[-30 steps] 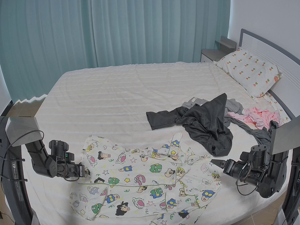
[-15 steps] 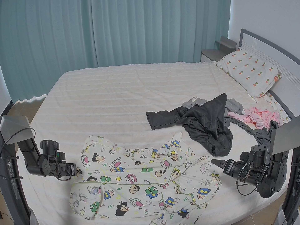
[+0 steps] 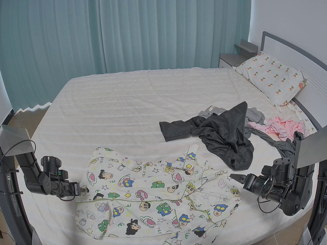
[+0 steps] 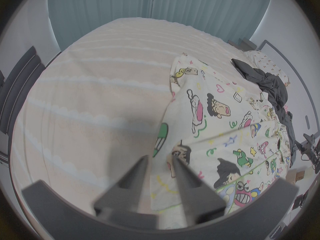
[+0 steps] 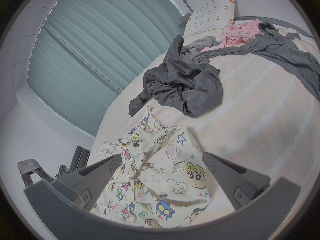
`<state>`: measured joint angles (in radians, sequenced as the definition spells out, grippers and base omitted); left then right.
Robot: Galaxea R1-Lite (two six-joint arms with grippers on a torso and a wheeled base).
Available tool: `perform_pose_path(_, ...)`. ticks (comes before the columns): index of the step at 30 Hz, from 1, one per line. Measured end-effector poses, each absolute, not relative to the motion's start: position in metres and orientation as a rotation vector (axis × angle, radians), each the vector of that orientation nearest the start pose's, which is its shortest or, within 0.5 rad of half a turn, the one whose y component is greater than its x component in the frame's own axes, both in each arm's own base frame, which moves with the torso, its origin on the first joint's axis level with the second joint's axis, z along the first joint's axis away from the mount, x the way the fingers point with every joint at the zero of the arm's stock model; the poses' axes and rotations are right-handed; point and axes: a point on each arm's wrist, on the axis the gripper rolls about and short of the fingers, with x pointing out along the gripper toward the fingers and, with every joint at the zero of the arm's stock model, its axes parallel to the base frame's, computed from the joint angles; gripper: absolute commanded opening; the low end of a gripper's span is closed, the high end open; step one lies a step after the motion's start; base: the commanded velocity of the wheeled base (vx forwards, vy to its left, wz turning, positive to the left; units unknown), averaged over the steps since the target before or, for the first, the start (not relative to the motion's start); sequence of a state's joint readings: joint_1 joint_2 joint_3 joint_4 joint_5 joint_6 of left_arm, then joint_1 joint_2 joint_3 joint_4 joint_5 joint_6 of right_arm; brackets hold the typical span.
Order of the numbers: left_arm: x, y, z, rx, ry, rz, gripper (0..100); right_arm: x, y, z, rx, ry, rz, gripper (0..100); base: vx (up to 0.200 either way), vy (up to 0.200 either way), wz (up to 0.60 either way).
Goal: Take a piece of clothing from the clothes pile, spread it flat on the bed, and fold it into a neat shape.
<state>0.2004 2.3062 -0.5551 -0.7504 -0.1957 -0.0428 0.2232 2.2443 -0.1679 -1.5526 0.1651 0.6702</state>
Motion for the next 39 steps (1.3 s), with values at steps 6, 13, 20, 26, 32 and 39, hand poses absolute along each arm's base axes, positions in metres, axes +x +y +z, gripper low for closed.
perform_pose_path(6,0.289,0.057,-0.045,-0.374,0.980,0.062,100,0.249,0.060,-0.006,0.630,0.634,0.187,100,0.000,0.000,0.00)
perform_pose_path(13,0.263,0.053,-0.015,-0.677,0.947,0.017,100,0.247,0.060,-0.003,0.634,0.631,0.190,100,0.000,0.000,0.00)
perform_pose_path(20,0.230,0.043,0.023,-0.938,0.819,-0.042,100,0.246,0.060,0.003,0.640,0.611,0.193,100,0.000,0.000,0.00)
perform_pose_path(26,0.214,0.033,0.038,-1.009,0.769,-0.126,100,0.251,0.060,0.010,0.657,0.572,0.197,100,0.000,0.000,0.00)
perform_pose_path(32,0.210,0.026,0.038,-1.049,0.795,-0.136,100,0.263,0.063,0.019,0.699,0.508,0.208,100,0.000,0.000,0.00)
perform_pose_path(39,0.209,0.027,0.036,-1.041,0.770,-0.145,100,0.267,0.066,0.025,0.691,0.457,0.182,100,0.000,0.000,0.00)
